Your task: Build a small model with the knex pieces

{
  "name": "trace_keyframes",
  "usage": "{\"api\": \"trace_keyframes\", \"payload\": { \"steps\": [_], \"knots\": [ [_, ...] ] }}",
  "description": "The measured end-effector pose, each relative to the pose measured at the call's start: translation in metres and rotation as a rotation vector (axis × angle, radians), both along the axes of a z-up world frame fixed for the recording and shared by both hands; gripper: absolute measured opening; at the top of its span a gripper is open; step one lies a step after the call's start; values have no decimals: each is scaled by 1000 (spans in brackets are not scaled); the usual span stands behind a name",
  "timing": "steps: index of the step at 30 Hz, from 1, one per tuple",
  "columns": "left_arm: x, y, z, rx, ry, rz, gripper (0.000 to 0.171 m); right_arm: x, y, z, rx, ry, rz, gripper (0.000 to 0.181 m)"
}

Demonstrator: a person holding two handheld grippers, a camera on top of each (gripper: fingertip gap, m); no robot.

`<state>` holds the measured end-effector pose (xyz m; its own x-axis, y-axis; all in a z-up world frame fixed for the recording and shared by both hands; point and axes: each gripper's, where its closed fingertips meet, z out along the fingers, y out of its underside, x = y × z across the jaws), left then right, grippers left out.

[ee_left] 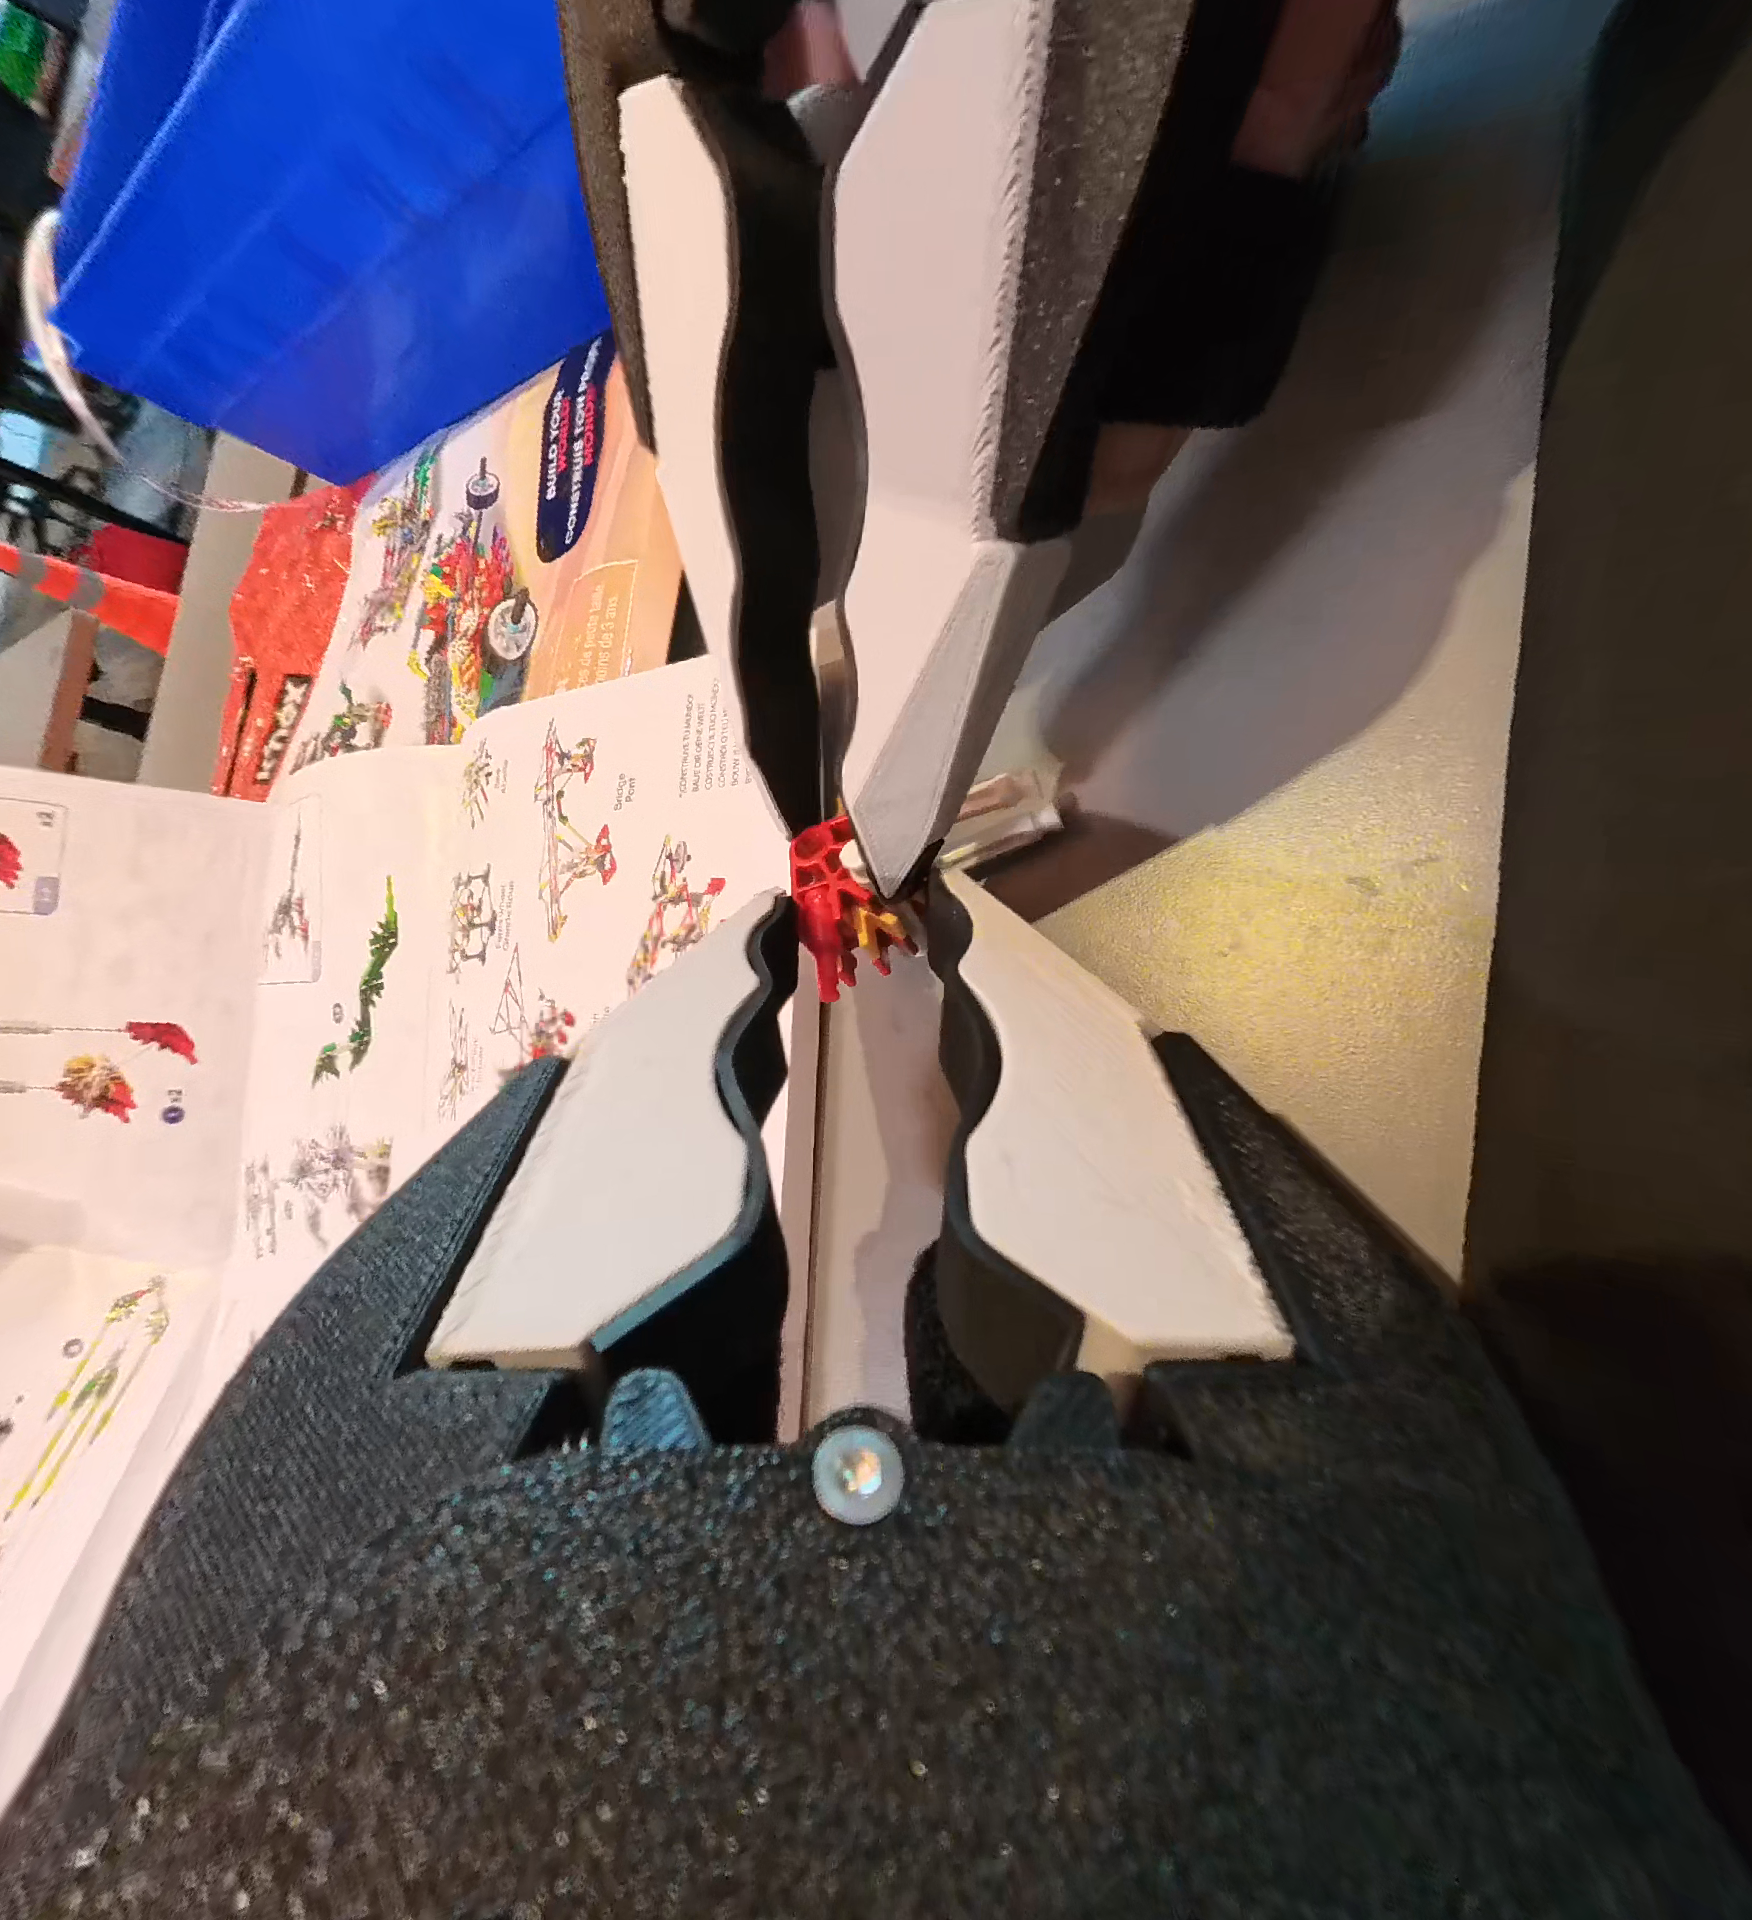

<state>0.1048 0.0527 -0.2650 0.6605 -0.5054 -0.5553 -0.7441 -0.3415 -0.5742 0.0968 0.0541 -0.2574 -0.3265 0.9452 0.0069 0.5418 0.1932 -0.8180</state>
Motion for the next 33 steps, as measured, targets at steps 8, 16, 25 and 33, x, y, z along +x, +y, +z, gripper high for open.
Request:
{"api": "trace_keyframes", "payload": {
  "steps": [8,16,25,33],
  "knots": [
    [1,2,0,29,61,51,16,-2,2,-1,-19,-12,-7,17],
    [3,-3,-2,-5,15,23,24,6,-1,-3,34,-8,55,23],
    [8,-3,-3,-29,-38,-2,24,18,1,-5,114,-41,-30,20],
    [8,-2,-2,-44,-91,19,22,17,0,-6,50,-34,-128,14]
  ]
}}
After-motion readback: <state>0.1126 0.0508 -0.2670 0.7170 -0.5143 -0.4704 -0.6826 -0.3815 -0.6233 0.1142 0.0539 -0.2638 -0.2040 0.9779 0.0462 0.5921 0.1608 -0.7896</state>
